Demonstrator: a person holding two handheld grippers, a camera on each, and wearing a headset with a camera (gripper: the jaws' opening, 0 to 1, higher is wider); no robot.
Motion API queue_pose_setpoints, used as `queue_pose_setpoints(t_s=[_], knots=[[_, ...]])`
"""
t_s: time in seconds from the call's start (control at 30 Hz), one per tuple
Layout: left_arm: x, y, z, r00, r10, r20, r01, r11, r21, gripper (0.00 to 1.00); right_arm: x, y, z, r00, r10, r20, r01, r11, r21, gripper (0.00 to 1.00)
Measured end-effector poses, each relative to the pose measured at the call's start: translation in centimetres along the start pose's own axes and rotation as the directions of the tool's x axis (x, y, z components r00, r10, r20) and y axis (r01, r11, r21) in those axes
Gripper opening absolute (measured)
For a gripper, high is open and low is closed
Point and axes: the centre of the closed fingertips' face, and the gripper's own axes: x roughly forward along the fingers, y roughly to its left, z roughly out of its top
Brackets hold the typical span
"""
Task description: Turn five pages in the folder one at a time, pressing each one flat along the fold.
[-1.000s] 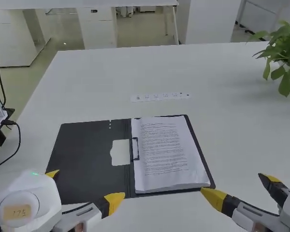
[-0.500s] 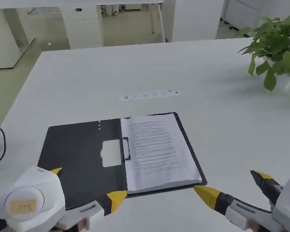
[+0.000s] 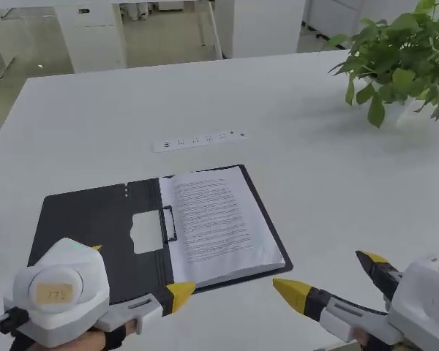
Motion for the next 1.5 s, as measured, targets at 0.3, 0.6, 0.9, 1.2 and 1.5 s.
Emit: queue_pose_setpoints(t_s=[0.3, 0.6, 0.9, 1.2, 1.5], knots=[[3.5, -1.3, 0.3, 0.9975, -0.069, -0.015, 0.069, 0.997, 0.026, 0.92, -0.2, 0.3, 0.0, 0.9999, -0.014, 0.006, 0.014, 1.000, 0.000, 0.99], [7.4, -3.3, -0.4, 0.9927, -0.110, -0.049, 0.114, 0.991, 0.077, 0.85, -0.1, 0.6, 0.3, 0.9993, -0.034, 0.019, 0.033, 0.999, 0.011, 0.99], [11.3, -4.9, -1.2, 0.9876, -0.137, -0.078, 0.142, 0.987, 0.072, 0.80, -0.3, 0.7, 0.4, 0.9983, -0.054, 0.021, 0.053, 0.998, 0.017, 0.98], [14.2, -6.0, -1.7, 0.9869, -0.137, -0.085, 0.143, 0.987, 0.073, 0.75, -0.2, 0.7, 0.2, 0.9977, -0.066, 0.015, 0.065, 0.998, 0.023, 0.97], [16.6, -6.9, -1.8, 0.9885, -0.128, -0.082, 0.131, 0.991, 0.041, 0.69, -0.2, 0.6, -0.1, 0.9967, -0.081, 0.007, 0.081, 0.996, 0.029, 0.96]])
